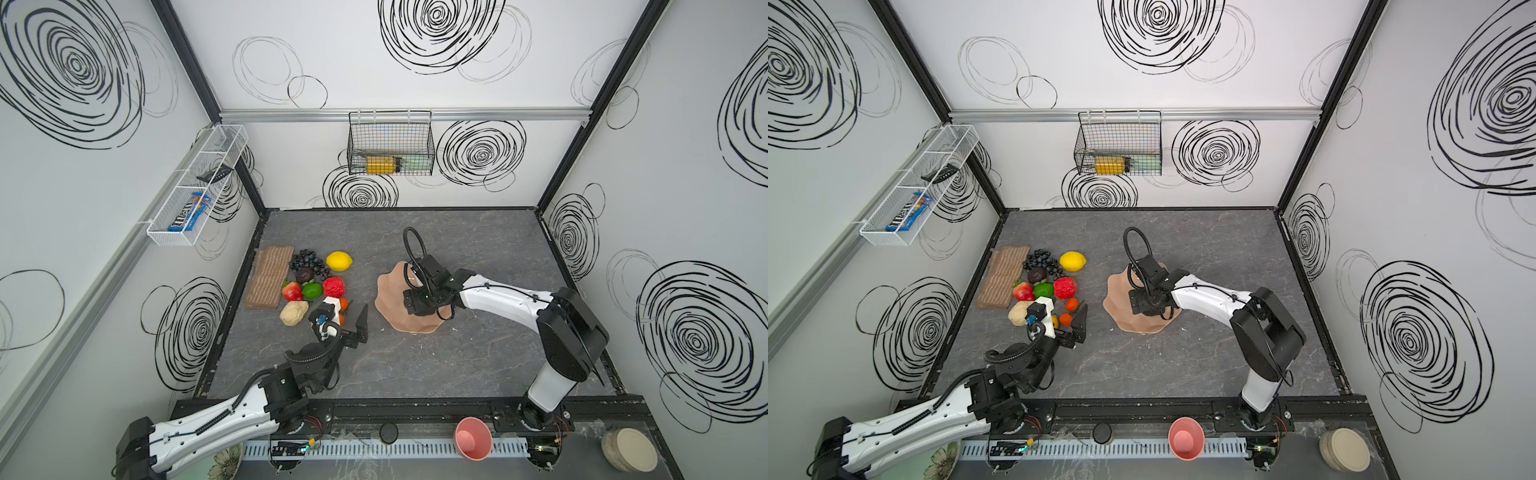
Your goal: Place and organize the fake fruits in the fruit bowl
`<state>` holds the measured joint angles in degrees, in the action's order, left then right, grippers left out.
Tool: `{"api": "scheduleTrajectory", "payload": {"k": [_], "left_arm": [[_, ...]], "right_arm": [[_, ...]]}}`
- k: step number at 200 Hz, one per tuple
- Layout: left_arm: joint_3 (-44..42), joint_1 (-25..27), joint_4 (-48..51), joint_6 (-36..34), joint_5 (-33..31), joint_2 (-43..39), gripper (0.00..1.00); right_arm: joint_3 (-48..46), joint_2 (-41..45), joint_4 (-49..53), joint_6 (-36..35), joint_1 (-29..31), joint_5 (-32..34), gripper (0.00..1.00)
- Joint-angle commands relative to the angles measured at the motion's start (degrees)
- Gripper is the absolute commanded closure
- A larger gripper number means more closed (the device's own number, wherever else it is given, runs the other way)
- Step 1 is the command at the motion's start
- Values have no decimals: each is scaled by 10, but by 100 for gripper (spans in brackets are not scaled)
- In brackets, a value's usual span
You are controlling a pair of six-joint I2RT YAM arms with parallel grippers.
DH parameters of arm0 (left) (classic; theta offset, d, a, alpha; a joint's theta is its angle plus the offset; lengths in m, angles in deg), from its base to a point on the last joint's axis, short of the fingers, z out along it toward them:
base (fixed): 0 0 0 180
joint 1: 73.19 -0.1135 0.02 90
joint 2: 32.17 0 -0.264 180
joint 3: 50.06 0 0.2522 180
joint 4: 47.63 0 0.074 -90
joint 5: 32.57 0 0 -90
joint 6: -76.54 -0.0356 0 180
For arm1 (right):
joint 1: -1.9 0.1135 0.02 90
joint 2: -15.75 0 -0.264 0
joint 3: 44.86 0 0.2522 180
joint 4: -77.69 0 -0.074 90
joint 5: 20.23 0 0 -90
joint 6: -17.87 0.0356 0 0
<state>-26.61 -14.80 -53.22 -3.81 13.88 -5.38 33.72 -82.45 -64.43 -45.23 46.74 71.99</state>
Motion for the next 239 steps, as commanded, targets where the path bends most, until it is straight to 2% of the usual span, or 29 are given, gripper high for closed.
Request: {"api": "scheduleTrajectory", "payload": {"k": [1,79,99,117,128,152,194,239], "left_arm": [[8,0,-16,7,-4,2,4],[15,-2,-15,3,12,15,4],[47,-10,9,25,31,53,4],[100,-19,57,69,35,119,4],[144,-43,106,113,46,170,4],[221,-121,196,187,116,278,2],[286,-238,256,227,171,390,4],[309,-333,256,230,226,462,3]], "right_arm": [[3,-5,33,-5,7,20,13],[44,16,49,-17,11,57,6],[42,46,49,-22,11,68,6],[21,95,44,-24,10,84,6],[-6,138,28,-25,10,91,6],[-89,239,-18,-23,5,100,6],[-273,414,-142,-17,0,78,5],[-350,496,-178,2,-2,52,5]]}}
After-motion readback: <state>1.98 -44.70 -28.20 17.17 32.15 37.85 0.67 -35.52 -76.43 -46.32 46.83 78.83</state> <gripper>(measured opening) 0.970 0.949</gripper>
